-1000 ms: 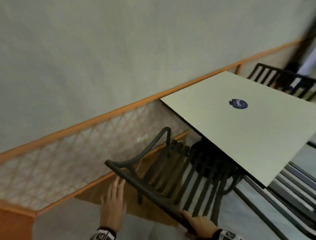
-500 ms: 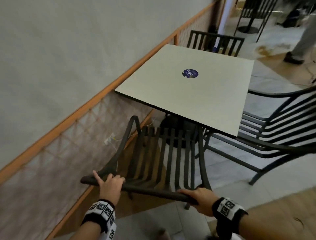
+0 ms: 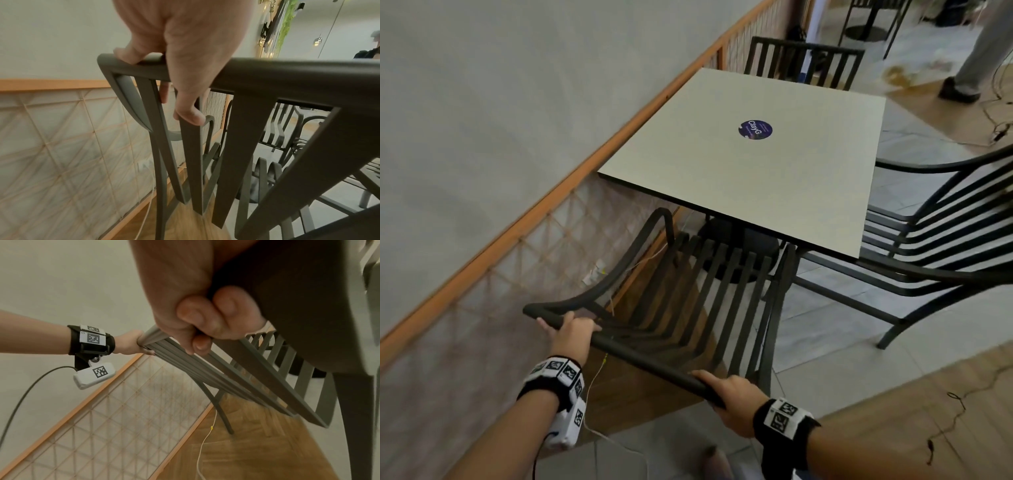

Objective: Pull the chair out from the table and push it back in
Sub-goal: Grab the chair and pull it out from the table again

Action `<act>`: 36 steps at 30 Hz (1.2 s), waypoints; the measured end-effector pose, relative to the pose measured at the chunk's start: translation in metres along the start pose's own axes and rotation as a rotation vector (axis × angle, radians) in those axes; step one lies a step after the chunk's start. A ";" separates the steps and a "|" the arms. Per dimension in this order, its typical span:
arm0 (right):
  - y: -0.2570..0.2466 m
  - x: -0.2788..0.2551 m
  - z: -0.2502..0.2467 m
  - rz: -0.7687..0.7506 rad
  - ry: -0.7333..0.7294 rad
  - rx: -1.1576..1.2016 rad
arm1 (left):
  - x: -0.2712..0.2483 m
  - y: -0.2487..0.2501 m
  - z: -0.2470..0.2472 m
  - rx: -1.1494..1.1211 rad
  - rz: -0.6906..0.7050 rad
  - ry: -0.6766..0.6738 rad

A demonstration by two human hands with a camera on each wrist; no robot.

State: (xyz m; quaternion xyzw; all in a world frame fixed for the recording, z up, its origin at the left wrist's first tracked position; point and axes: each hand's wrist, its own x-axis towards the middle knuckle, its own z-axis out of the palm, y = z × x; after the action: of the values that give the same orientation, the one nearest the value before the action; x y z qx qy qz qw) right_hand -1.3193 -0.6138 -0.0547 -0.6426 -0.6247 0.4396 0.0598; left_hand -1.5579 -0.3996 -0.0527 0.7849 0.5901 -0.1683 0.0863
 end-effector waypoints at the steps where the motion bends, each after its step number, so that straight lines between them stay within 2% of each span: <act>1: 0.000 0.005 -0.002 0.005 0.011 -0.003 | 0.006 0.002 -0.004 0.014 0.005 0.000; 6: 0.005 0.027 -0.022 0.051 0.083 -0.036 | 0.041 0.016 -0.022 -0.042 0.021 -0.010; 12: 0.010 0.044 -0.049 0.047 0.091 -0.080 | 0.067 0.028 -0.036 -0.037 0.045 0.041; 20: 0.031 0.071 -0.081 0.085 0.107 -0.100 | 0.107 0.049 -0.050 -0.037 0.015 -0.016; 28: 0.044 0.089 -0.102 0.083 0.147 -0.035 | 0.132 0.075 -0.070 -0.034 0.051 0.064; 30: 0.045 0.090 -0.104 0.090 0.138 -0.025 | 0.135 0.076 -0.069 -0.020 0.001 0.051; 32: 0.045 0.089 -0.102 0.089 0.134 -0.008 | 0.131 0.074 -0.062 -0.135 -0.050 0.099; 35: 0.047 0.080 -0.103 0.089 0.113 0.042 | 0.125 0.071 -0.046 -0.268 0.153 0.225; 36: 0.051 0.076 -0.106 0.087 0.097 0.078 | 0.119 0.073 -0.044 -0.347 0.167 0.251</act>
State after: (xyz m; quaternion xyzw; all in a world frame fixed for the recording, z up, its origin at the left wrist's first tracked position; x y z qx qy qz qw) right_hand -1.2258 -0.5094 -0.0597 -0.6868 -0.5751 0.4341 0.0956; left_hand -1.4516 -0.2995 -0.0596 0.8193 0.5491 0.0424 0.1594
